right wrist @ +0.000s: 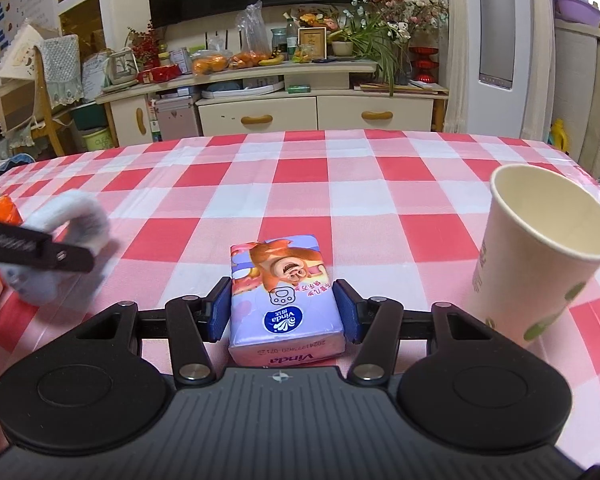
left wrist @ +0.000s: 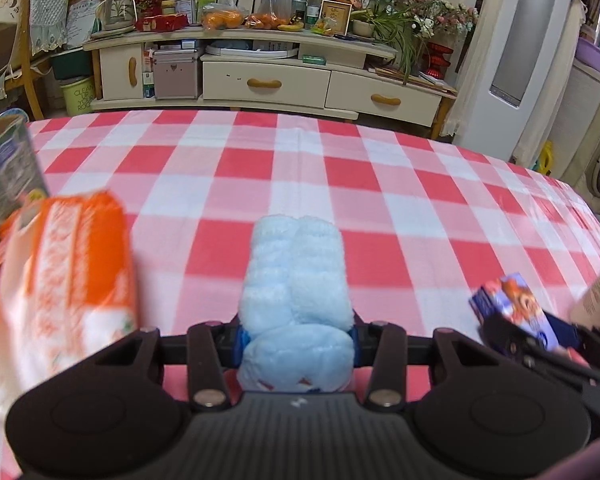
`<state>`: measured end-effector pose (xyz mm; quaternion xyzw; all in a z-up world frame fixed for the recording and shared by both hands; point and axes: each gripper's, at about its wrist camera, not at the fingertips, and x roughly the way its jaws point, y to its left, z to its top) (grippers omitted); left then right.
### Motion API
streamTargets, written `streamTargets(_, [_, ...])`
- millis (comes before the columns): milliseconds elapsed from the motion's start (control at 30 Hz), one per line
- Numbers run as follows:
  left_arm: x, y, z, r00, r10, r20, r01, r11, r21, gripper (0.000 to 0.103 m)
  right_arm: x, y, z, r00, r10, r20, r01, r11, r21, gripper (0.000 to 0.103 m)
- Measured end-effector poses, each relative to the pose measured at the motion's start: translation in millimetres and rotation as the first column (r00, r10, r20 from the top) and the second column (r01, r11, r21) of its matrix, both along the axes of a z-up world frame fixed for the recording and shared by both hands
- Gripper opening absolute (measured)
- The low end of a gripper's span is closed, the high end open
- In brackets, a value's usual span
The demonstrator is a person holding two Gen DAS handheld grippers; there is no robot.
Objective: Organize soft objects
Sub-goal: 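Carry the tissue pack in the right tool while the left tool carries the blue plush toward the box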
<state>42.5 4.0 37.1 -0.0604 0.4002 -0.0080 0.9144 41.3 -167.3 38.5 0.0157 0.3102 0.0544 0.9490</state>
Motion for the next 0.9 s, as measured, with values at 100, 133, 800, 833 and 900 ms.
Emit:
streamTargets(100, [-17.9,2.0,0.5,1.0,-0.024,0.003,0.024,1.0,0.015,0.043,-9.1,0.0,0.4,1.0,-0.012,0.008,0.012,1.0,-0.005,0.067])
streamTargets(133, [-23.2,2.7,0.6,0.999,-0.033,0.005,0.033,0.999,0.017,0.043,-12.4,-0.3,0.9,1.0,-0.02,0.014,0.02,1.0,-0.004,0.067])
streamTargets(800, [-83.1,20.6,30.0,0.98,-0.162,0.112,0.165,0.986,-0.02,0.043,-87.4,24.3,14.9,0.996,-0.093,0.005,0.093,0.995,0.022,0.067])
streamTargets(833, [-84.4,23.0,32.3,0.98,-0.162,0.117,0.165,0.986,-0.016,0.043,-91.3,27.0,17.3,0.996,-0.093,0.008,0.093,0.996,0.016,0.067])
streamTargets(900, [-89.1,27.0,36.7,0.979,-0.162,0.126,0.165,0.986,-0.009,0.043,-97.3,31.3,22.5,0.996,-0.09,0.011,0.09,0.996,0.014,0.067])
